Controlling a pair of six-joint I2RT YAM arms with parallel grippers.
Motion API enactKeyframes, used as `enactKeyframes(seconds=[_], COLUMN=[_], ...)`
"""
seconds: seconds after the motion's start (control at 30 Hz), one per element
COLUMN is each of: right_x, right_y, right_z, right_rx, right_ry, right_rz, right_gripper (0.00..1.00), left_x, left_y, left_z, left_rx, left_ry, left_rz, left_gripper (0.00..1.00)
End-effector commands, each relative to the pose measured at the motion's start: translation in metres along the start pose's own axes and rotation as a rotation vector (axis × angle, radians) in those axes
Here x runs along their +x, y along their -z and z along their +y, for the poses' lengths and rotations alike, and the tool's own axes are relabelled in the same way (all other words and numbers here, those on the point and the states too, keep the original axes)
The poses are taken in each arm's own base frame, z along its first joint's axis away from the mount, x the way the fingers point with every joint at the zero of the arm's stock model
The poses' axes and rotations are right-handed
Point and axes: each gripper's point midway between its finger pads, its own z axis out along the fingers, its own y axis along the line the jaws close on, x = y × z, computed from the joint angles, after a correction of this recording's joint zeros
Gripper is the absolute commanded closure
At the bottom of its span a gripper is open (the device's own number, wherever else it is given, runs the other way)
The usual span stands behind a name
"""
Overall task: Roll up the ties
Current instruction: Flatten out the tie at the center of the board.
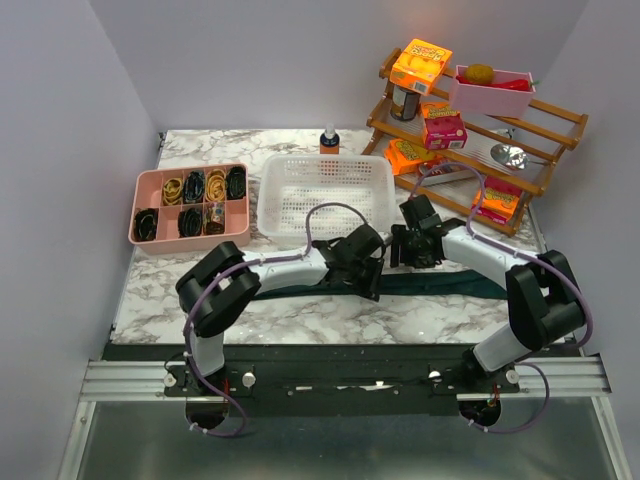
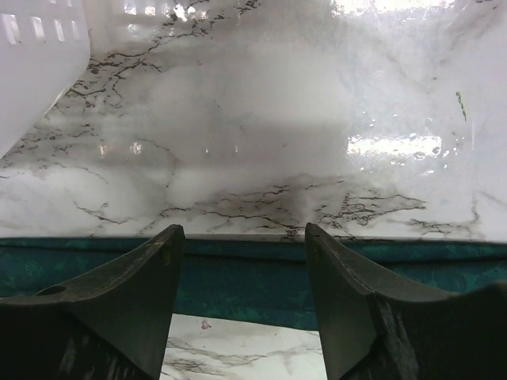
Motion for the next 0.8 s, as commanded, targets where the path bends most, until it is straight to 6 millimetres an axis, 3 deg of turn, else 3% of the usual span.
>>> enactKeyframes(seconds=[0.0, 0.4, 0.77], right_x=[0.004, 0.049, 0.035], right_y=[-0.005, 0.002, 0.025], right_z=[0.006, -0.005, -0.004], right_rx=[-0.007, -0.005, -0.027], right_ry=[0.007, -0.002, -0.013], right_rz=[-0.003, 0.042, -0.054], right_gripper=[0.30, 0.30, 0.30], left_x=[0.007, 0.020, 0.020], left_y=[-0.022, -0.047, -0.054], left_z=[-0.016, 0.003, 0.006], left_rx=[0.024, -0.064, -0.074], left_ry=[-0.006, 0.034, 0.056], left_rz=[0.025, 0.057, 0.048], left_gripper=[0.82, 0.88, 0.88])
